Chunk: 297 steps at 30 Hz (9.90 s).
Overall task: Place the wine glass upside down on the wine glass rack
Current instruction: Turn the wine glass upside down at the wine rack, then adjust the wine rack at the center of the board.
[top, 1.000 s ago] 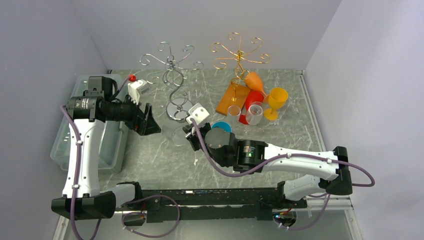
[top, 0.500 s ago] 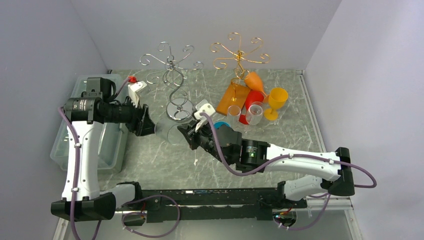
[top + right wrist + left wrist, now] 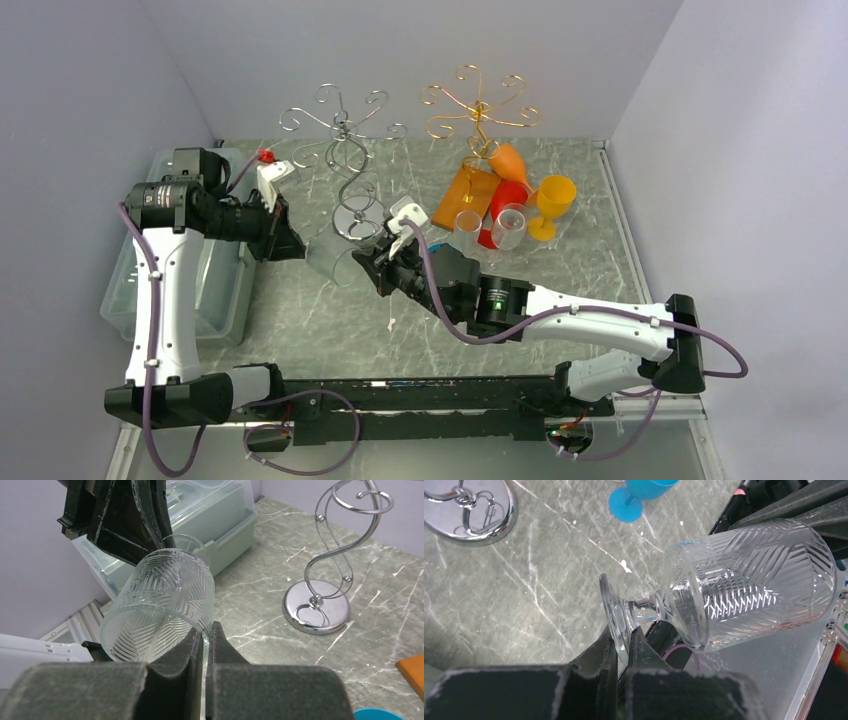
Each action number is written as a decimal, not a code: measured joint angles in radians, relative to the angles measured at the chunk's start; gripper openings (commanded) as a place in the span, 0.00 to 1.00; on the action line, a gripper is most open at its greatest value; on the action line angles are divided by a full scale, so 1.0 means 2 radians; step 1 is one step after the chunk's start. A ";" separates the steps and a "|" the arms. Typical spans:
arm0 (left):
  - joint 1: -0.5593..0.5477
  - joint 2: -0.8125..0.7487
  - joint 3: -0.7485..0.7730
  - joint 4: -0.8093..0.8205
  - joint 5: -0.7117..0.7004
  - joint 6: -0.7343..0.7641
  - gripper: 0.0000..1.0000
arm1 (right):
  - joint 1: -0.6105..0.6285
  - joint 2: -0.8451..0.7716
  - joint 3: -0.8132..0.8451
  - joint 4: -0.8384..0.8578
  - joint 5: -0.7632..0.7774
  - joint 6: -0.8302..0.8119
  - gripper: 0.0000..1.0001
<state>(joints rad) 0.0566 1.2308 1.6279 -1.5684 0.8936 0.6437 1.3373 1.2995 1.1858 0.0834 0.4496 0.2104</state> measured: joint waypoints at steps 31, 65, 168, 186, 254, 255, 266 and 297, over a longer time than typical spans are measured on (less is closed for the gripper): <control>-0.008 -0.256 -0.160 0.357 -0.086 0.244 0.00 | -0.086 0.076 0.170 -0.132 -0.242 0.061 1.00; -0.009 -0.274 -0.169 0.393 -0.029 0.262 0.82 | -0.122 0.057 0.015 -0.020 -0.244 0.011 0.18; -0.040 -0.101 -0.219 0.504 -0.092 0.231 0.21 | -0.270 0.219 0.105 0.064 -0.308 -0.040 0.00; -0.042 -0.084 -0.202 0.503 -0.129 0.217 0.14 | -0.257 0.164 -0.019 0.193 -0.320 -0.087 0.00; -0.053 -0.044 -0.137 0.466 -0.144 0.203 0.47 | -0.268 0.250 -0.094 0.505 -0.319 -0.049 0.65; -0.053 -0.044 -0.136 0.462 -0.144 0.202 0.49 | -0.268 0.250 -0.094 0.505 -0.319 -0.049 0.67; -0.053 -0.044 -0.128 0.443 -0.144 0.189 0.51 | -0.268 0.222 -0.094 0.438 -0.317 -0.069 0.93; -0.094 -0.016 -0.093 0.415 -0.132 0.138 0.54 | -0.296 0.329 0.587 -0.249 -0.157 -0.106 0.46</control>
<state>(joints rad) -0.1322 1.1984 1.4414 -0.7383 0.6300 0.9192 0.7448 1.9572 2.3604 -0.4156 0.1349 -0.0010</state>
